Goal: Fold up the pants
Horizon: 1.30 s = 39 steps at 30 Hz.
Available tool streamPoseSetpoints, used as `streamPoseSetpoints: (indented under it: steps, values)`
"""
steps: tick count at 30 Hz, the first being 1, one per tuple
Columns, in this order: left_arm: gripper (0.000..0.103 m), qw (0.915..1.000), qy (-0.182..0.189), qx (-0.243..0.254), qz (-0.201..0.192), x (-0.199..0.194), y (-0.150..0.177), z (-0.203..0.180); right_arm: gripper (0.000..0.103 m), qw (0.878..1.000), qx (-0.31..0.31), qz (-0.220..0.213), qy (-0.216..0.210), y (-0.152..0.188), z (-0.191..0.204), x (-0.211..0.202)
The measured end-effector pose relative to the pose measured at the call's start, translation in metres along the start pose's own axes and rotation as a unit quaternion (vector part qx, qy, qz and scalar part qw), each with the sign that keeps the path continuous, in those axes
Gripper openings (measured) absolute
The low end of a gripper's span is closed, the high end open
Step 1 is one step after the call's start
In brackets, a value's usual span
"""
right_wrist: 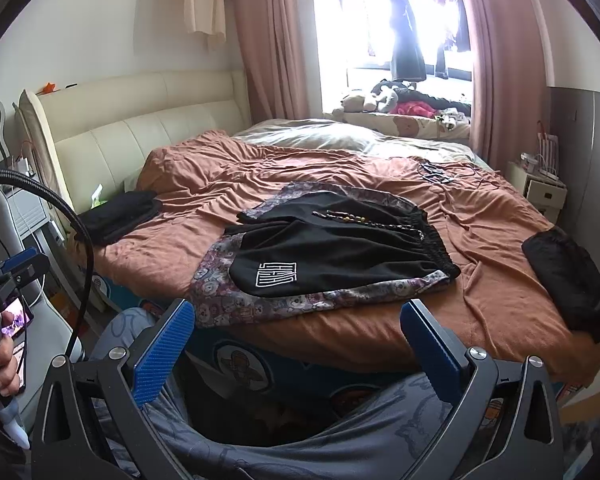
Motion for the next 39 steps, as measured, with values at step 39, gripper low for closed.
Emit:
streamPoseSetpoints:
  steps: [39]
  values:
    - [0.103,0.9996,0.013,-0.005,0.025,0.032,-0.005,-0.003,0.103,0.998,0.032,-0.028,0.040,0.001,-0.021,0.020]
Point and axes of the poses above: each gripper's, at about its wrist camera, not at the fingertips, and x roughly the way its jaws point, z to its left, y to its underside, the point moved 9 cm from there along x, roughly the way its jaws point, and after that the axes turned 9 degrees about -x, right-handed, at the moved point
